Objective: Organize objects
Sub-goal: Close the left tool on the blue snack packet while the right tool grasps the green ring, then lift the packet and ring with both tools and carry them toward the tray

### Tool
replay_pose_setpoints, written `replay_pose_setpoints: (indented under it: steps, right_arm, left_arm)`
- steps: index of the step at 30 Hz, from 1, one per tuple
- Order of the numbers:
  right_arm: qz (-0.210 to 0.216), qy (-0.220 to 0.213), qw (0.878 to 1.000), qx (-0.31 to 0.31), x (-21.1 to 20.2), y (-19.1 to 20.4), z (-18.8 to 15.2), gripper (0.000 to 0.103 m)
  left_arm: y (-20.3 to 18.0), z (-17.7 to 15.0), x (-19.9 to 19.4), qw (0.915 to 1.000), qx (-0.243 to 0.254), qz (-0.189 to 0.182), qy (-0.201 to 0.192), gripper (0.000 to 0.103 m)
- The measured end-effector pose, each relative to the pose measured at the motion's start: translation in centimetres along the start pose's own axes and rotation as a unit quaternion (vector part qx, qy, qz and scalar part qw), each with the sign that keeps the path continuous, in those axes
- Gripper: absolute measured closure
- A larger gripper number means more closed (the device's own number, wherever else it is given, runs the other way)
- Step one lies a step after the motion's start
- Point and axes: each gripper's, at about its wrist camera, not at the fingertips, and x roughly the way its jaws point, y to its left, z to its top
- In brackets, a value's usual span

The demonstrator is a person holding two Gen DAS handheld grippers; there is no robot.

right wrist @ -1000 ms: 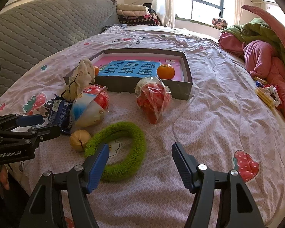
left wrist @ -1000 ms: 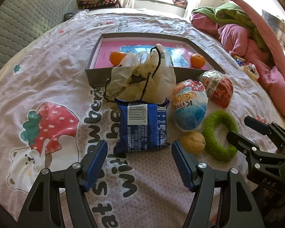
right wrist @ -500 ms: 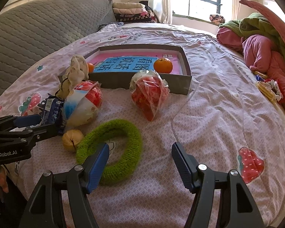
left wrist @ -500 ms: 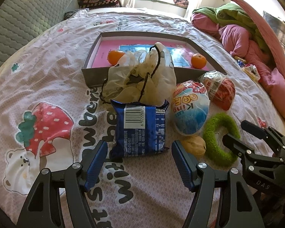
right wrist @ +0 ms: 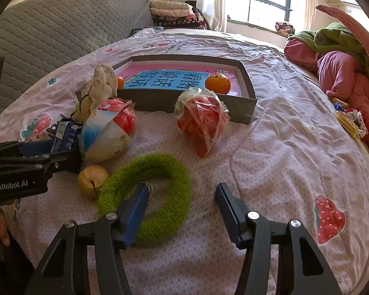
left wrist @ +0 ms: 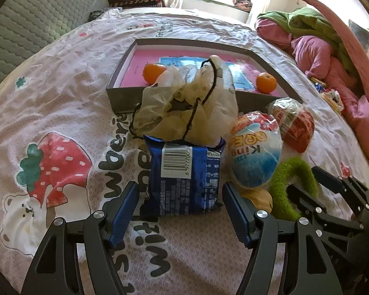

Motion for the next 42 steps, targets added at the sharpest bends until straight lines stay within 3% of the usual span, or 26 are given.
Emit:
replay_pose_setpoints:
  steps: [8, 18, 23, 26, 28, 30, 42]
  right_arm:
    - [0.000, -0.003, 1.000, -0.008, 0.31, 0.13, 0.01, 0.061]
    - [0.021, -0.003, 1.000, -0.007, 0.53, 0.06, -0.12, 0.070]
    - [0.028, -0.007, 1.000, 0.008, 0.43, -0.52, -0.12, 0.084]
    - [0.032, -0.008, 0.999, 0.008, 0.39, -0.60, -0.16, 0.084]
    - [0.033, -0.010, 0.999, 0.006, 0.32, -0.53, -0.15, 0.087]
    - [0.036, -0.011, 0.999, 0.003, 0.31, -0.48, -0.14, 0.088]
    - [0.047, -0.009, 0.999, 0.002, 0.54, -0.64, -0.19, 0.089]
  left_arm:
    - [0.28, 0.45, 0.59, 0.9999, -0.010, 0.009, -0.002, 0.032]
    - [0.01, 0.38, 0.84, 0.9999, -0.002, 0.012, -0.005, 0.032]
    - [-0.11, 0.35, 1.05, 0.9999, 0.002, 0.012, -0.005, 0.032]
    - [-0.05, 0.32, 0.97, 0.9999, 0.000, 0.009, -0.008, 0.033]
    - [0.03, 0.31, 0.89, 0.9999, -0.001, 0.006, -0.010, 0.042]
    - [-0.05, 0.30, 0.86, 0.9999, 0.000, 0.003, -0.012, 0.045]
    - [-0.11, -0.07, 0.48, 0.9999, 0.003, -0.005, -0.016, 0.049]
